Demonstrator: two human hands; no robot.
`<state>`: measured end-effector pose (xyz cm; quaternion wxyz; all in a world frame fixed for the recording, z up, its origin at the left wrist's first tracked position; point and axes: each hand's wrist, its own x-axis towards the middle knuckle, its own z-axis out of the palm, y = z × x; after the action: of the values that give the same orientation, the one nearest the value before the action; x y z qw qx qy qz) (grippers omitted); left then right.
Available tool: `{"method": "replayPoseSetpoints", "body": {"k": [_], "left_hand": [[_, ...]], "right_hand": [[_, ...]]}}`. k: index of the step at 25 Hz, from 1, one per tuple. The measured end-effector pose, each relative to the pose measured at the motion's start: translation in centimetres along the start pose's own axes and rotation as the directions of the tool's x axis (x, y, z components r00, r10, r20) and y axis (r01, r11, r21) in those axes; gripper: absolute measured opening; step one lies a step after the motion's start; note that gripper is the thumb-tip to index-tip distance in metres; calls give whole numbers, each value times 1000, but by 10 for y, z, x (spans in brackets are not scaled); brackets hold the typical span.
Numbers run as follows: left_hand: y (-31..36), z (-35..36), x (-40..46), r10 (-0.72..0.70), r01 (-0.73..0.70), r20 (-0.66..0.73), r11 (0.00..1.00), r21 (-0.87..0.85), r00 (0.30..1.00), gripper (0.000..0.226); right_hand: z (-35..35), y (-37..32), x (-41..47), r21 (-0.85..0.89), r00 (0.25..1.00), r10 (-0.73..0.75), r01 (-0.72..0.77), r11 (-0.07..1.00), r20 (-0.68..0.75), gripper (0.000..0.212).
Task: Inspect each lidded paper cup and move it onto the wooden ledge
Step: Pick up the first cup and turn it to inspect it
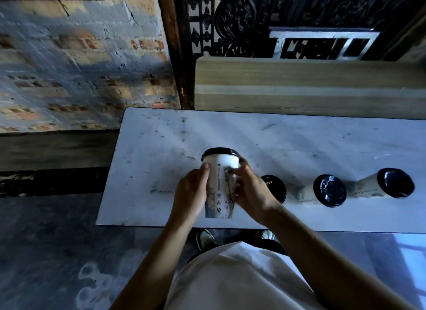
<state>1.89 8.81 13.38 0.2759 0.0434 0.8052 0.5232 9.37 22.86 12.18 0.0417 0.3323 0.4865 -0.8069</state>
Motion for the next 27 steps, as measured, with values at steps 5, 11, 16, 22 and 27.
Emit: {"method": "replayPoseSetpoints", "body": {"k": [5,11,16,22,27], "left_hand": [[-11,-10,-2,134,-169,-171,963,-211,976,9],[-12,-12,-12,206,-236,-160,951,-200,965,14],[-9,-14,-9,208,-243,-180,949,-200,961,13],[3,-13,-7,271,-307,-197,933,-187,942,22],[5,-11,-11,214,-253,-180,940,-228,960,11]], "right_hand": [[7,0,-5,-62,999,-10,7,998,-47,24],[5,-7,-7,-89,993,-101,107,990,64,36],[-3,-6,-2,37,994,-110,110,993,-1,41],[-8,-14,-5,42,991,-131,131,991,0,50],[-7,-19,-9,-54,980,-181,186,981,87,32]]}}
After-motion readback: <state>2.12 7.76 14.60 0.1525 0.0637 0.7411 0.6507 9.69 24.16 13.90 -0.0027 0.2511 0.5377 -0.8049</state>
